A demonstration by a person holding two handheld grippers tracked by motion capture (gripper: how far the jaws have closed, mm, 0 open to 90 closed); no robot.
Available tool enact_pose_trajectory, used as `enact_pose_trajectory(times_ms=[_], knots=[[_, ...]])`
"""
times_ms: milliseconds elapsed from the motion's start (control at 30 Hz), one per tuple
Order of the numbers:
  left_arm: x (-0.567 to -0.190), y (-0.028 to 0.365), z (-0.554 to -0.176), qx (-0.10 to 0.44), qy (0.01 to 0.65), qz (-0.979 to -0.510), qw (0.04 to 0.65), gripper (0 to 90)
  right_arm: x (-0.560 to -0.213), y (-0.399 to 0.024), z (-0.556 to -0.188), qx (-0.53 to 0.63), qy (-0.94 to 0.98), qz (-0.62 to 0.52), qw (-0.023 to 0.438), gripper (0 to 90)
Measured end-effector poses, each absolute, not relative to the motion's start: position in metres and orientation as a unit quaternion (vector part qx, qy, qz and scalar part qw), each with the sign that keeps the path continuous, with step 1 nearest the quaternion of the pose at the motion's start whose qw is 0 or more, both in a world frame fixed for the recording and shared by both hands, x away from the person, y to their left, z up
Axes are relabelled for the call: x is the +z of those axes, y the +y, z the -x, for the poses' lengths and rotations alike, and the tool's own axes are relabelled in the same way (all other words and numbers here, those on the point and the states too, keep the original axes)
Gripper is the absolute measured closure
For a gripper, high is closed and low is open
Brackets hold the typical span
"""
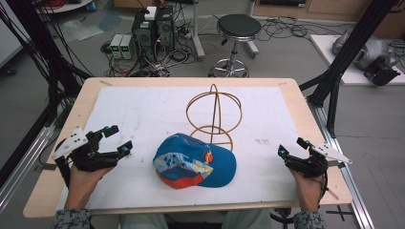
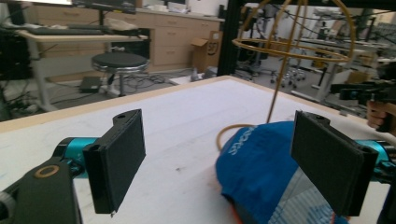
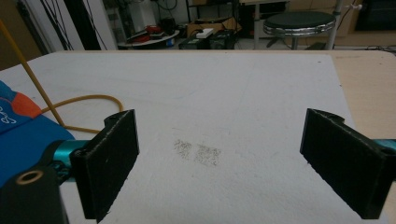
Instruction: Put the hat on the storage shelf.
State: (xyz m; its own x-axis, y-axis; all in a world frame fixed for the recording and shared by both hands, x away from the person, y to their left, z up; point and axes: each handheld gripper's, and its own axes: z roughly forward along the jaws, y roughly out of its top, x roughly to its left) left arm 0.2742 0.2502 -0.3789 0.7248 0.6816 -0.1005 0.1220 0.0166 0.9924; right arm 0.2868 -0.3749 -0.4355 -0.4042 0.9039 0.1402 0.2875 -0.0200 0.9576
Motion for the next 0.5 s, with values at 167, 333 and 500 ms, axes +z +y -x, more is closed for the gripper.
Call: enact_pose_trajectory(times_ms=[167, 333, 500], knots=[[-0.382, 0.216, -0.278, 0.197, 0.259, -0.695, 0.641, 20.6, -0.436, -0.379, -0.283, 0.542, 0.635, -0.471, 0.285, 10.7], [-0.389, 0.203, -0.282, 0.182, 0.252, -0.71, 0.632, 21.6, -0.436, -0.382, -0.281, 0.54, 0.635, -0.47, 0.289, 10.7], [-0.394, 0.192, -0.286, 0.167, 0.243, -0.717, 0.632, 23.4, -0.437, -0.385, -0.278, 0.537, 0.635, -0.474, 0.289, 10.7]])
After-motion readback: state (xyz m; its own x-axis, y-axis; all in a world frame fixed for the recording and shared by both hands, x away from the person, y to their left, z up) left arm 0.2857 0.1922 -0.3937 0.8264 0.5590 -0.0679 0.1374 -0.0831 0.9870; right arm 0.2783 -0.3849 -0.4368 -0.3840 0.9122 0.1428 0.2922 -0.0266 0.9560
